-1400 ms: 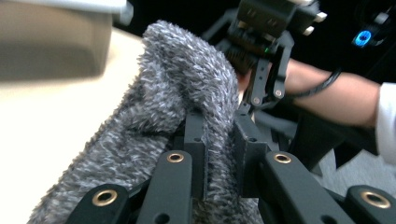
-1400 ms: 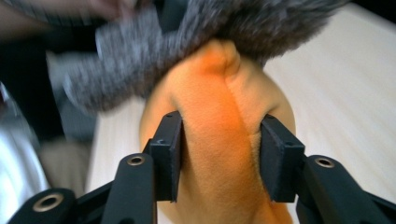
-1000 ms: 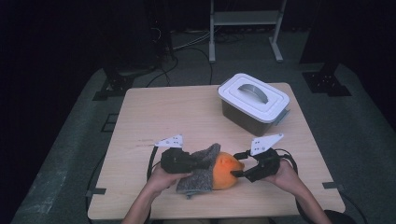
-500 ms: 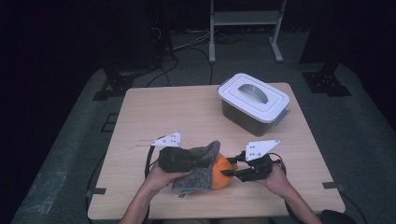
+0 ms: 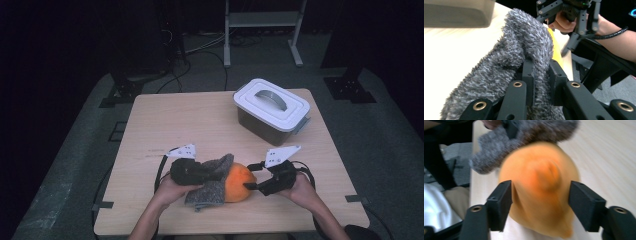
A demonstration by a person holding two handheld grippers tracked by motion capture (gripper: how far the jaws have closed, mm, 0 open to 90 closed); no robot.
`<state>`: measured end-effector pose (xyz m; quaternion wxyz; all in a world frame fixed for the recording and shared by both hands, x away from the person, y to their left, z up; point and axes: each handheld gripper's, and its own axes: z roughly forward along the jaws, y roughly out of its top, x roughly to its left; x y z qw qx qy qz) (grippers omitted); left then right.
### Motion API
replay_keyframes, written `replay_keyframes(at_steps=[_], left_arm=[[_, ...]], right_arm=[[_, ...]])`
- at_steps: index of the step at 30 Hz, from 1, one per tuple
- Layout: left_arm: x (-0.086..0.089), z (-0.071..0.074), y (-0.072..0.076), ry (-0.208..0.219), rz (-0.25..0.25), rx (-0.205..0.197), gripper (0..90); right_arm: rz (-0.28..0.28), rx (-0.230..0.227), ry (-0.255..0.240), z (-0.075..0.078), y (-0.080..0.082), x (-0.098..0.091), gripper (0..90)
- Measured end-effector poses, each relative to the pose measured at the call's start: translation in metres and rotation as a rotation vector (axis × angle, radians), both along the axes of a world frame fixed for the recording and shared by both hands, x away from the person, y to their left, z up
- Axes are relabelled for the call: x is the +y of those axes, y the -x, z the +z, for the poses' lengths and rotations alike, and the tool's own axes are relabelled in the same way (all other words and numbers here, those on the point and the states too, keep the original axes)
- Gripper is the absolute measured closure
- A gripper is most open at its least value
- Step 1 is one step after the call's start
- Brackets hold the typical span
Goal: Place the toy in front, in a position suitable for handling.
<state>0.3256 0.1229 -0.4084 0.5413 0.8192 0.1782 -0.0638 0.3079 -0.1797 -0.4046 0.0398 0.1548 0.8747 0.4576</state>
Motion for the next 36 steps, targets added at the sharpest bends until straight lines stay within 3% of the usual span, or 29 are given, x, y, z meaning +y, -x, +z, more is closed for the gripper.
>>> replay_keyframes(at_steps=[3, 5, 6, 8, 10, 13, 19, 22, 26, 30, 32, 34, 36], left_arm=[[-0.009, 0.001, 0.004, -0.011, -0.037, 0.000, 78.3], [-0.011, 0.004, 0.007, -0.031, -0.034, -0.027, 78.2], [-0.011, 0.007, 0.008, -0.026, -0.031, -0.037, 78.2], [-0.009, 0.013, 0.009, -0.007, -0.030, -0.049, 78.2], [-0.010, 0.015, 0.009, -0.012, -0.033, -0.060, 78.2], [-0.008, 0.012, 0.007, -0.016, -0.029, -0.047, 78.2], [0.004, 0.005, -0.001, -0.045, 0.029, -0.020, 77.8], [0.005, 0.001, -0.001, -0.043, 0.021, -0.001, 77.8], [-0.002, -0.001, 0.000, -0.032, -0.017, 0.021, 77.8], [-0.009, -0.003, 0.004, -0.023, -0.053, 0.043, 77.8], [-0.013, -0.003, 0.005, -0.010, -0.068, 0.053, 77.8], [-0.019, -0.001, 0.008, -0.012, -0.081, 0.045, 77.8], [-0.022, 0.000, 0.010, -0.019, -0.081, 0.036, 77.7]], right_arm=[[-0.001, -0.009, 0.042, -0.002, 0.005, 0.009, 30.1], [-0.010, -0.024, 0.057, -0.006, 0.006, 0.014, 38.3], [-0.005, -0.044, 0.052, -0.007, 0.006, 0.014, 42.5], [0.018, -0.032, 0.003, -0.007, 0.006, 0.012, 48.4], [0.051, -0.058, -0.002, -0.008, 0.007, 0.013, 49.9], [0.093, -0.094, 0.007, -0.007, 0.007, 0.013, 51.8], [0.115, -0.103, 0.019, -0.009, -0.001, -0.004, 53.8], [0.097, -0.067, 0.009, -0.012, -0.007, -0.013, 52.2], [0.025, -0.004, 0.019, -0.010, -0.014, -0.018, 43.4], [0.024, -0.049, 0.077, -0.002, -0.007, -0.017, 37.0], [0.041, -0.065, 0.067, 0.004, -0.001, -0.015, 34.6], [0.052, -0.066, 0.059, 0.008, 0.003, -0.010, 32.1], [0.060, -0.097, 0.103, 0.006, 0.007, 0.000, 30.0]])
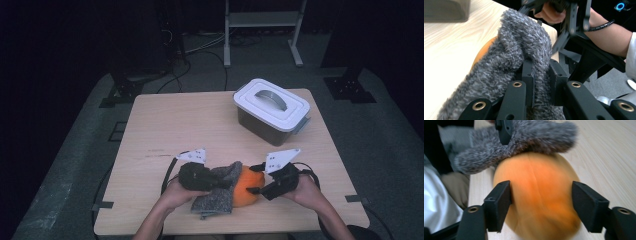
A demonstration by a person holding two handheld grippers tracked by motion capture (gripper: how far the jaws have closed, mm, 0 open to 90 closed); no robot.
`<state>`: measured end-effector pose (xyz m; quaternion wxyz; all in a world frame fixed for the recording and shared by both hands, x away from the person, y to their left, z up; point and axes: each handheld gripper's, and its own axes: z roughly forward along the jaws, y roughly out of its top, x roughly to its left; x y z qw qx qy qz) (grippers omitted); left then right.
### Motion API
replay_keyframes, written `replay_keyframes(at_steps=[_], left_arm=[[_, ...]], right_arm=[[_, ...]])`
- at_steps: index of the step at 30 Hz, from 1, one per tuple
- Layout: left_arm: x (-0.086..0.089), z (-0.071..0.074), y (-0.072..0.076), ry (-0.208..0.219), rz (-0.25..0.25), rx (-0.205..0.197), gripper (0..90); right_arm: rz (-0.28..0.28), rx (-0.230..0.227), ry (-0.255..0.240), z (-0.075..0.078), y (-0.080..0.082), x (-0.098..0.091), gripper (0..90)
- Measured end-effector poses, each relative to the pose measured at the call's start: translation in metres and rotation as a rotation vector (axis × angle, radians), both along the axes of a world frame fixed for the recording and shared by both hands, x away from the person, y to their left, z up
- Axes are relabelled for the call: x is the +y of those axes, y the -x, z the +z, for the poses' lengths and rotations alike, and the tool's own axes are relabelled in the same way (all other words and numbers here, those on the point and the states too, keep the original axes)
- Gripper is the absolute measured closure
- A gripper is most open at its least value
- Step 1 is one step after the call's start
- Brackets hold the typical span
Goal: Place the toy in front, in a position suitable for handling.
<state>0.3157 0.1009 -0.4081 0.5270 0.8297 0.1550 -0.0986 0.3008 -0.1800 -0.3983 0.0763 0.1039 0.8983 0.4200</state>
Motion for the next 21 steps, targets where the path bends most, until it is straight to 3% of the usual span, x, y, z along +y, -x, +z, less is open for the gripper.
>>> replay_keyframes(at_steps=[4, 7, 10, 13, 16, 19, 21], left_arm=[[0.005, -0.001, -0.004, 0.007, 0.021, -0.005, 77.7], [0.011, -0.004, -0.009, 0.000, 0.051, -0.002, 77.7], [0.015, -0.007, -0.011, -0.003, 0.069, 0.006, 77.5], [0.012, -0.008, -0.010, -0.002, 0.049, 0.017, 77.5], [0.007, -0.008, -0.007, 0.011, 0.023, 0.032, 77.6], [0.003, -0.006, -0.005, 0.006, 0.009, 0.017, 77.5], [0.001, -0.003, -0.003, 0.013, 0.005, 0.009, 77.5]], right_arm=[[0.010, -0.028, -0.001, -0.007, -0.001, 0.002, 42.3], [0.008, -0.014, -0.006, -0.008, -0.006, -0.007, 46.2], [-0.024, 0.040, -0.034, -0.011, -0.015, -0.019, 44.5], [-0.043, 0.079, -0.045, -0.008, -0.015, -0.019, 34.4], [-0.023, 0.051, -0.016, -0.001, -0.009, -0.010, 28.1], [-0.026, 0.042, 0.011, -0.003, -0.007, -0.002, 27.8], [-0.030, 0.052, -0.013, -0.007, -0.007, -0.001, 29.9]])
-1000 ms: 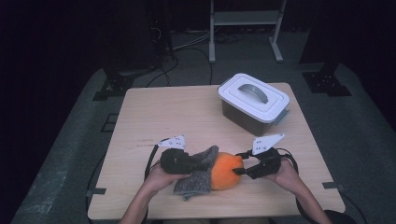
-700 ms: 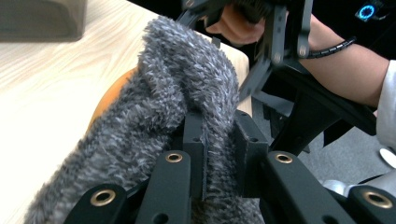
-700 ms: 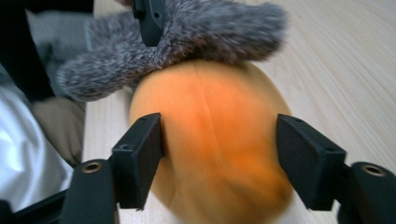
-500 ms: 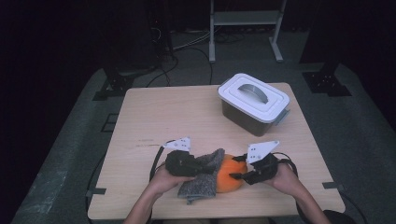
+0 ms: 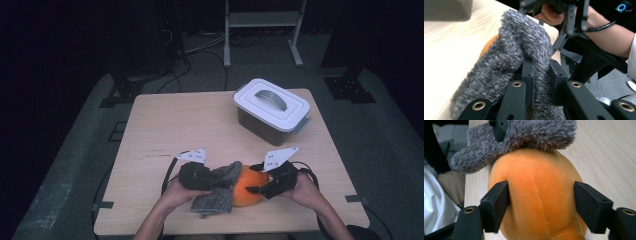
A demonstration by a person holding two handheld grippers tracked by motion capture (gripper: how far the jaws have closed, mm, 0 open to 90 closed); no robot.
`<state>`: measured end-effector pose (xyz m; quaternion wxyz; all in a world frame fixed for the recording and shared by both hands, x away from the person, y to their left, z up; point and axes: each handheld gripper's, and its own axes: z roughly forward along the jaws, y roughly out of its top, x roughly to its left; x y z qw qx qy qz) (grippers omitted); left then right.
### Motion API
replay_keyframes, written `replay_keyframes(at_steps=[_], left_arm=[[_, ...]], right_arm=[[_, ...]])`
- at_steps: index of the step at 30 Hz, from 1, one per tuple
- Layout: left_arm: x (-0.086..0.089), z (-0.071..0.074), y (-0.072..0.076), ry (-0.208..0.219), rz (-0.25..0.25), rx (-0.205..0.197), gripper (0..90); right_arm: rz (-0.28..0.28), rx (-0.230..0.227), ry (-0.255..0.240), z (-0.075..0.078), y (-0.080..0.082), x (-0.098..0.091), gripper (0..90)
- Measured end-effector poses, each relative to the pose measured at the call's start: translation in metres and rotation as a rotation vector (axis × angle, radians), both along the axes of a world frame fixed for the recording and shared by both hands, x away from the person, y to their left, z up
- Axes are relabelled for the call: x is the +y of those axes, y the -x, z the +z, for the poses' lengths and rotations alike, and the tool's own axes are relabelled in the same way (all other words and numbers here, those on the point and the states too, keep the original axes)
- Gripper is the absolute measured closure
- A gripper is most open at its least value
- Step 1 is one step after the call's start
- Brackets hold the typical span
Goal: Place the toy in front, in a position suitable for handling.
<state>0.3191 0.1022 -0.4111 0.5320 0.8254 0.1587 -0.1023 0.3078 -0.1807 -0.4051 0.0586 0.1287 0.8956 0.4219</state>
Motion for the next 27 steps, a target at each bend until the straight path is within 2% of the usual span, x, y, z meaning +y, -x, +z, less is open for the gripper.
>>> replay_keyframes(at_steps=[4, 6, 9, 12, 15, 17, 20, 22, 24, 25, 27], left_arm=[[-0.005, 0.003, 0.002, -0.005, -0.021, -0.016, 77.4], [-0.004, 0.003, 0.001, -0.005, -0.011, -0.014, 77.5], [0.003, 0.001, -0.003, -0.020, 0.024, -0.025, 77.6], [0.012, -0.005, -0.008, -0.028, 0.056, -0.007, 77.6], [0.014, -0.008, -0.009, -0.012, 0.063, 0.013, 77.6], [0.011, -0.007, -0.007, -0.020, 0.061, -0.003, 77.5], [0.007, -0.006, -0.005, -0.012, 0.051, -0.002, 77.6], [0.006, -0.007, -0.005, -0.009, 0.044, 0.004, 77.6], [0.006, -0.008, -0.006, -0.018, 0.045, 0.003, 77.6], [0.007, -0.008, -0.006, -0.020, 0.051, 0.007, 77.5], [0.010, -0.008, -0.007, -0.017, 0.057, 0.012, 77.5]], right_arm=[[0.028, -0.039, -0.005, -0.002, 0.006, 0.009, 32.5], [0.042, -0.070, 0.013, -0.002, 0.007, 0.011, 37.9], [0.047, -0.058, 0.007, -0.001, 0.003, 0.004, 41.6], [0.028, -0.019, -0.013, -0.001, -0.004, -0.007, 41.6], [-0.002, 0.003, -0.012, 0.001, -0.006, -0.010, 36.9], [-0.009, -0.016, 0.008, 0.005, -0.003, -0.006, 32.6], [0.002, -0.019, 0.024, 0.010, 0.003, 0.002, 26.6], [0.000, -0.028, 0.046, 0.009, 0.006, 0.010, 23.0], [-0.008, -0.048, 0.069, 0.006, 0.007, 0.015, 23.1], [-0.018, -0.047, 0.067, 0.002, 0.006, 0.017, 26.8], [-0.018, -0.048, 0.043, -0.001, 0.005, 0.016, 41.4]])
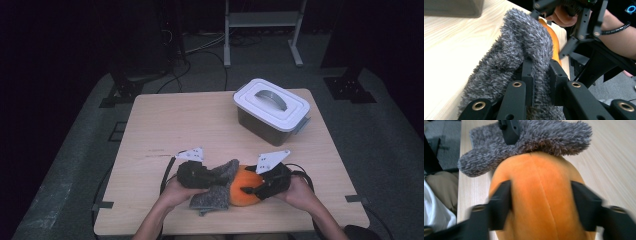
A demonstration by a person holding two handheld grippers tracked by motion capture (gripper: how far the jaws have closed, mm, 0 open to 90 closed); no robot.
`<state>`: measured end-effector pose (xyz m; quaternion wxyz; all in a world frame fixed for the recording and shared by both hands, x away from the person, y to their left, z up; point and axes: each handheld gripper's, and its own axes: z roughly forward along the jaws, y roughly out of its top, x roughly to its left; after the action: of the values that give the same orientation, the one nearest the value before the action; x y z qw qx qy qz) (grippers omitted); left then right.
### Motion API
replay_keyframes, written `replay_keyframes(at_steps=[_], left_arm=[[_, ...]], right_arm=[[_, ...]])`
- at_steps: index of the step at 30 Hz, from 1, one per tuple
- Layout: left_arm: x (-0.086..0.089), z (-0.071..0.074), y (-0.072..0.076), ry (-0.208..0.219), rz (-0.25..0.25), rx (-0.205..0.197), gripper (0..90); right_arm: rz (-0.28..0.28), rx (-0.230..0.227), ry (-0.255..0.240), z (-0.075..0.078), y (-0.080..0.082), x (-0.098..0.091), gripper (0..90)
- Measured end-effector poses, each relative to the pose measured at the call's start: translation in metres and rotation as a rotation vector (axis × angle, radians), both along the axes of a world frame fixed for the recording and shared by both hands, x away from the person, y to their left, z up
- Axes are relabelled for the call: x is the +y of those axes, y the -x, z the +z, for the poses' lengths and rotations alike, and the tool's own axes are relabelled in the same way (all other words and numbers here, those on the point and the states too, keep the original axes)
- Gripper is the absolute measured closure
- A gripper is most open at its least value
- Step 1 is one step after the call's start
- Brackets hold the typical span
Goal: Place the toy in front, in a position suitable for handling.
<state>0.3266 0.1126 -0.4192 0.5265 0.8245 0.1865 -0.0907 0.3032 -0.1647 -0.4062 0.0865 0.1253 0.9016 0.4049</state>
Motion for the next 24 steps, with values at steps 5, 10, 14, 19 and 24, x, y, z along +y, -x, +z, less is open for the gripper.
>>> replay_keyframes(at_steps=[5, 10, 14, 19, 24], left_arm=[[0.006, 0.017, 0.002, 0.031, -0.020, -0.016, 77.7], [0.007, 0.022, 0.003, 0.016, -0.028, -0.036, 77.7], [0.014, 0.013, -0.001, 0.025, -0.001, -0.006, 77.7], [0.019, 0.008, -0.004, 0.014, 0.025, 0.006, 77.5], [0.010, 0.005, -0.004, 0.027, 0.001, 0.022, 77.3]], right_arm=[[0.028, 0.015, -0.157, 0.000, -0.001, -0.004, 55.0], [0.088, 0.000, -0.166, -0.003, 0.000, 0.007, 53.7], [0.103, -0.013, -0.134, -0.006, -0.004, 0.001, 50.5], [0.047, 0.062, -0.172, -0.008, -0.016, -0.027, 44.7], [0.000, 0.086, -0.115, 0.002, -0.012, -0.029, 31.7]])
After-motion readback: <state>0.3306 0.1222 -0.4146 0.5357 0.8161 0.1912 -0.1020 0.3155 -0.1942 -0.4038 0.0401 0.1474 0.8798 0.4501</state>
